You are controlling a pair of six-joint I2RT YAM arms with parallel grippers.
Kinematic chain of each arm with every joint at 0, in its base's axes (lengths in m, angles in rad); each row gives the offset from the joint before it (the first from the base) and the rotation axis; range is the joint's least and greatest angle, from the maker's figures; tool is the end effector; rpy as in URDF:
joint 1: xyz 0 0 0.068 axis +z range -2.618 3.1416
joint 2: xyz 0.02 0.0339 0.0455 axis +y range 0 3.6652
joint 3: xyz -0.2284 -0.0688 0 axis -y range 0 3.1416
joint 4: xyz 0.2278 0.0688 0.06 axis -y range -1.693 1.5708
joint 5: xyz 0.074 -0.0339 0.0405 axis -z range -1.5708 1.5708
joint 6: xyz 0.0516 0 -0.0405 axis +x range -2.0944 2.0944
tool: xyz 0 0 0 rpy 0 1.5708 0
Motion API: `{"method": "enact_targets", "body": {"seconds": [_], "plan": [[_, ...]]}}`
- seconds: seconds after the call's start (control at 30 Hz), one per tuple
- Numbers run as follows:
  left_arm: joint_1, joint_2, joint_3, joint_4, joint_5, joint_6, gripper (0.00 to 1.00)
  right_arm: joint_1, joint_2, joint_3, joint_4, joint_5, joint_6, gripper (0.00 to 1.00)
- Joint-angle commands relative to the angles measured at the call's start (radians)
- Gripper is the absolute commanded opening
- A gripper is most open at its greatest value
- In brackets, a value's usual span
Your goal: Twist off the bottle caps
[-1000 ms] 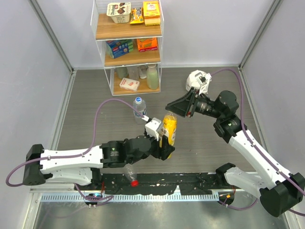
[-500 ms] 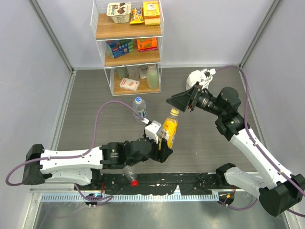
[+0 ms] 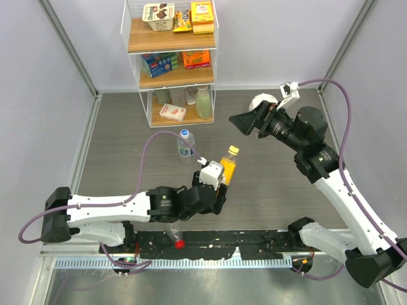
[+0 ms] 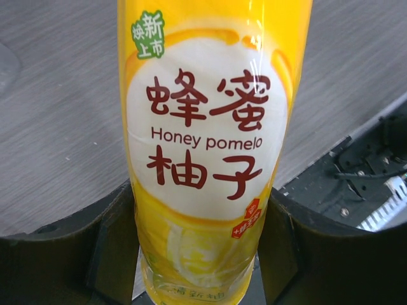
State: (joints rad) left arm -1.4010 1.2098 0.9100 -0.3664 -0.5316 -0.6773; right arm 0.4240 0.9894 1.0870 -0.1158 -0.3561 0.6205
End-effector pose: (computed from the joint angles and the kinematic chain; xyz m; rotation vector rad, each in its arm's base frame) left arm 0.0710 -0.2596 0.2440 0.5015 2.1388 -0.6116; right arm 0.2093 0.1142 0.3841 -0.1301 1.6940 1.0805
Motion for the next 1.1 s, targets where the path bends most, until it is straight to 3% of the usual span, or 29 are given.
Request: {"method": "enact_targets", "body": {"seconds": [0.0,0.17,0.37,0.5,0.6,0.83,1.07], "plan": [[-0.004,0.059,0.105,-0.124,-0.175,-0.031,0.0,-0.001,0.046,0.112,-0.195,0.166,-0.065,0.94],[-0.006,0.128,0.184,-0.226,-0.292,-0.064,0.0,0.036,0.121,0.169,-0.284,0.172,-0.077,0.95],[-0.006,0.184,0.253,-0.312,-0.376,-0.065,0.0,0.111,0.155,0.131,-0.24,0.158,-0.056,0.93],[-0.006,0.2,0.279,-0.321,-0.383,-0.062,0.0,0.121,0.163,0.108,-0.206,0.132,-0.028,0.84],[-0.006,0.203,0.277,-0.321,-0.39,-0.064,0.0,0.121,0.17,0.105,-0.206,0.123,-0.027,0.71],[-0.006,0.209,0.28,-0.33,-0.403,-0.074,0.0,0.122,0.161,0.073,-0.183,0.108,-0.016,0.6],[-0.006,0.211,0.279,-0.327,-0.401,-0.08,0.0,0.122,0.16,0.062,-0.183,0.095,-0.016,0.58]]}}
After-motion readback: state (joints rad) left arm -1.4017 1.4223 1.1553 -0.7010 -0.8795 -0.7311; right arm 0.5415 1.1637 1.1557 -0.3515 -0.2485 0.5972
